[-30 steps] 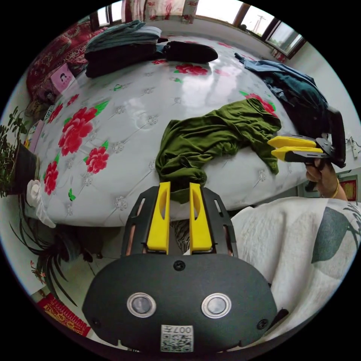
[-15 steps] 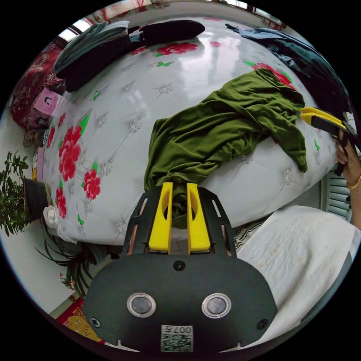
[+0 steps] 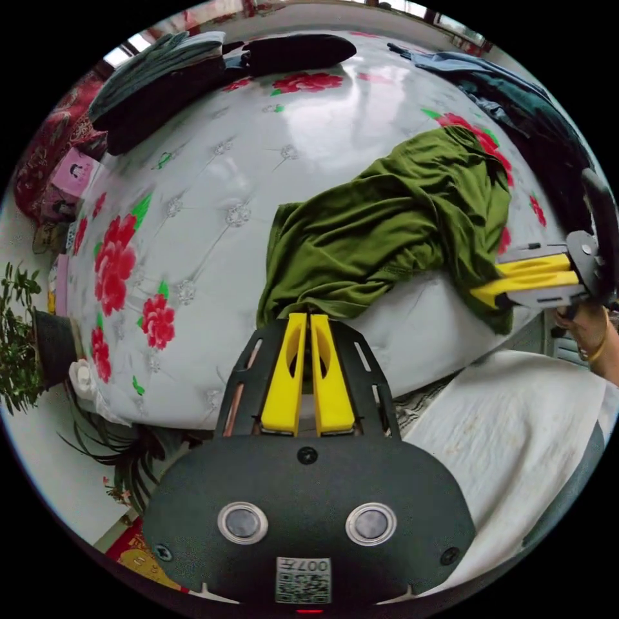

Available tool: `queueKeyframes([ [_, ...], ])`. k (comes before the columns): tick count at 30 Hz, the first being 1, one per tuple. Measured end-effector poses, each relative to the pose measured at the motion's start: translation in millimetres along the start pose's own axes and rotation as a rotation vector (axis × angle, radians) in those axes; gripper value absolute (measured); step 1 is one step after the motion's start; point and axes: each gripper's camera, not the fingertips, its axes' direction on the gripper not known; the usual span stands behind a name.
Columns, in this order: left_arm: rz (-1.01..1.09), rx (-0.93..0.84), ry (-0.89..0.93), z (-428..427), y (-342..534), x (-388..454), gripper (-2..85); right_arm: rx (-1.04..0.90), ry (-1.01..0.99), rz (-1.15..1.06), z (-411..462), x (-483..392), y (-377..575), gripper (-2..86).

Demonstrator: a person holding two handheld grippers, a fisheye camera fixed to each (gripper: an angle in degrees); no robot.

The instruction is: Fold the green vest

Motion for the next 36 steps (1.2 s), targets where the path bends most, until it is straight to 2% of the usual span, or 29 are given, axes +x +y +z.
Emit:
queueKeyframes([
  [1, 0.011, -0.021, -0.086, 3, -2, -6, -0.5, 0.021, -0.037, -0.032, -1, -9, -1, 1.3],
  [4, -0.040, -0.056, -0.183, 7, -2, -41, -0.9, 0.062, -0.052, -0.078, -15, -15, 1, 2.1],
  [6, -0.132, -0.052, -0.170, 1, 4, -71, -0.9, 0.104, 0.003, -0.051, -32, -5, 9, 2.4],
  [10, -0.322, 0.029, -0.104, -25, 33, -127, -0.7, 0.229, 0.172, 0.163, -79, 46, 45, 3.1],
  [14, -0.400, 0.122, 0.030, -48, 57, -136, 0.3, 0.262, 0.275, 0.337, -105, 96, 65, 4.2],
  [18, -0.266, 0.176, 0.161, -65, 52, -80, 4.2, 0.249, 0.329, 0.375, -104, 120, 55, 4.4],
  [22, -0.066, 0.203, 0.280, -78, 34, -9, 6.9, 0.120, 0.267, 0.408, -70, 141, 40, 1.9],
  [25, 0.065, 0.221, 0.296, -92, 26, 27, 8.4, 0.176, 0.242, 0.316, -76, 112, 40, 0.4],
  [30, 0.183, 0.253, 0.283, -108, 18, 53, 10.1, 0.329, 0.010, 0.063, -111, 44, 44, 0.0],
  [33, 0.202, 0.183, 0.296, -97, 7, 64, 10.6, 0.376, -0.184, -0.013, -119, 30, 52, 0.2],
  [36, 0.209, 0.015, 0.189, -61, -6, 77, 10.8, 0.312, -0.148, 0.023, -110, 38, 63, 1.3],
])
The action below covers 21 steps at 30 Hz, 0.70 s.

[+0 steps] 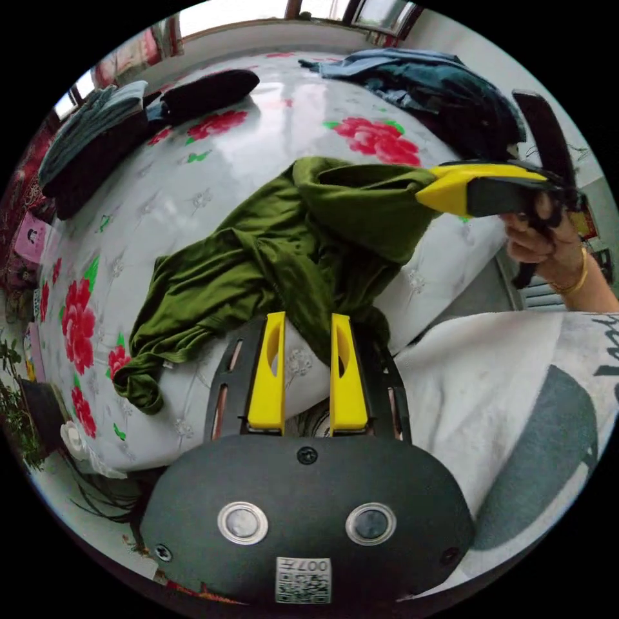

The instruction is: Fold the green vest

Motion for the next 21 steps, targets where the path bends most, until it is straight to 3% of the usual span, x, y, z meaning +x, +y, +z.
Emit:
queueKeyframes([
  [1, -0.014, 0.076, 0.048, -6, 1, -6, 10.3, -0.050, 0.053, 0.023, 2, 6, 5, 1.8],
  [7, -0.114, 0.047, 0.116, 1, -13, -31, 4.7, -0.103, 0.302, 0.004, -17, 12, 2, 4.2],
  [12, -0.108, 0.052, 0.079, 1, -25, -25, 2.6, -0.116, 0.278, -0.073, -2, 8, -49, 6.0],
  [18, -0.112, 0.032, 0.037, -5, -37, -29, 0.1, -0.351, 0.263, -0.004, 81, 49, -92, 2.9],
  [21, -0.130, 0.062, -0.008, -28, -33, -52, -0.3, -0.232, 0.196, 0.042, 43, 62, -93, 0.7],
])
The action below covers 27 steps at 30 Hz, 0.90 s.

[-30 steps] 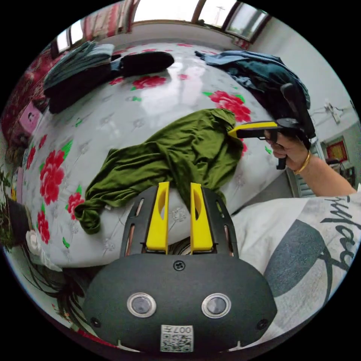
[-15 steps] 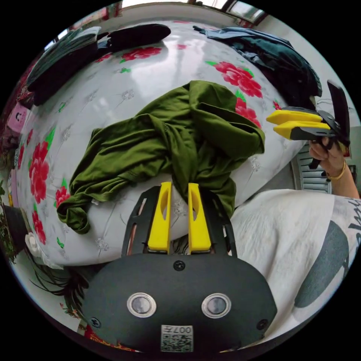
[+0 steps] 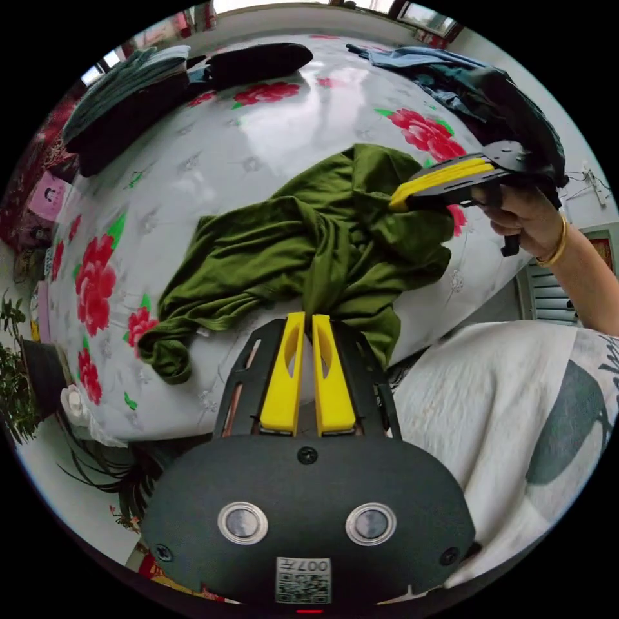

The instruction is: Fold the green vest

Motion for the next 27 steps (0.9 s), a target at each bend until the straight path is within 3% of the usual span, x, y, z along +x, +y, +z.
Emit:
queueKeyframes([
  [2, -0.026, 0.030, -0.064, -20, 1, -24, -0.3, 0.205, -0.027, 0.046, -70, 15, 26, 0.1],
  [4, -0.090, 0.063, -0.165, -46, -3, -63, -0.1, 0.325, 0.004, 0.074, -121, 23, 53, -0.1],
  [7, -0.225, 0.153, -0.168, -74, -17, -115, 2.1, 0.429, 0.024, 0.101, -174, 29, 93, -0.2],
  [11, -0.374, 0.220, -0.053, -84, -44, -146, 4.8, 0.335, 0.046, 0.155, -154, 34, 102, -0.3],
  [19, -0.230, 0.130, -0.047, -44, -62, -92, 6.6, 0.356, -0.053, 0.343, -126, 64, 105, -0.2],
  [27, -0.183, 0.129, 0.001, -47, -130, -107, 9.1, 0.338, -0.037, 0.357, -142, 73, 84, -0.2],
])
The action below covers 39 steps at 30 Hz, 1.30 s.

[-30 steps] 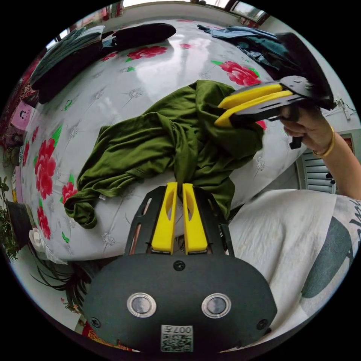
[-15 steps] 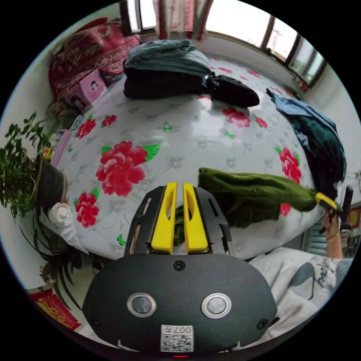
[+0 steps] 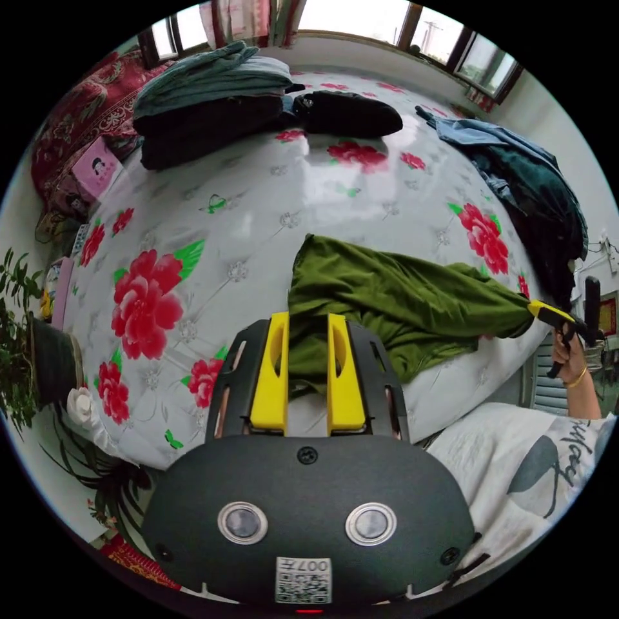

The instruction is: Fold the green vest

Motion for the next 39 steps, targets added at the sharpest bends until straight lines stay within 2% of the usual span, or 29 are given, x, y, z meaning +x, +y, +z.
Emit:
queueKeyframes([
  [5, -0.007, -0.169, -0.034, 38, -37, -13, 5.5, 0.002, 0.013, -0.003, -3, -18, -15, -0.2],
  [7, 0.026, -0.136, 0.016, 25, -41, -13, 0.9, 0.000, 0.018, 0.003, -5, -22, -20, -0.2],
  [11, 0.063, -0.102, 0.069, -17, -48, -29, -0.4, -0.001, 0.018, 0.014, -22, -27, -42, -0.3],
  [14, 0.047, -0.030, 0.204, -77, -61, -62, -0.7, 0.027, 0.009, -0.027, -50, -39, -80, -0.2],
  [17, 0.003, 0.100, 0.357, -149, -85, -102, -0.7, 0.087, 0.010, -0.116, -91, -71, -138, -0.3],
  [19, -0.044, 0.248, 0.442, -219, -103, -131, -0.8, 0.143, 0.027, -0.185, -125, -102, -176, -0.3],
  [23, -0.049, 0.574, 0.514, -348, -97, -155, -0.8, 0.407, 0.051, -0.381, -235, -201, -228, -0.3],
  [25, -0.024, 0.766, 0.497, -420, -69, -158, -0.9, 0.528, 0.038, -0.464, -280, -239, -224, -0.3],
  [30, 0.049, 0.948, 0.432, -483, 1, -140, -0.9, 0.738, 0.034, -0.626, -345, -292, -160, -0.3],
  [32, 0.032, 0.946, 0.379, -479, 24, -130, -0.9, 0.803, 0.072, -0.619, -347, -288, -116, -0.3],
  [35, 0.040, 0.880, 0.354, -442, 53, -112, -0.9, 0.763, 0.136, -0.538, -318, -261, -69, -0.2],
  [36, 0.038, 0.805, 0.359, -415, 57, -104, -0.9, 0.737, 0.160, -0.505, -306, -253, -63, -0.2],
  [38, 0.000, 0.655, 0.377, -361, 59, -91, -0.9, 0.552, 0.262, -0.322, -241, -211, -55, -0.1],
  [39, -0.046, 0.515, 0.392, -318, 58, -83, -0.9, 0.490, 0.276, -0.265, -222, -199, -56, 0.0],
])
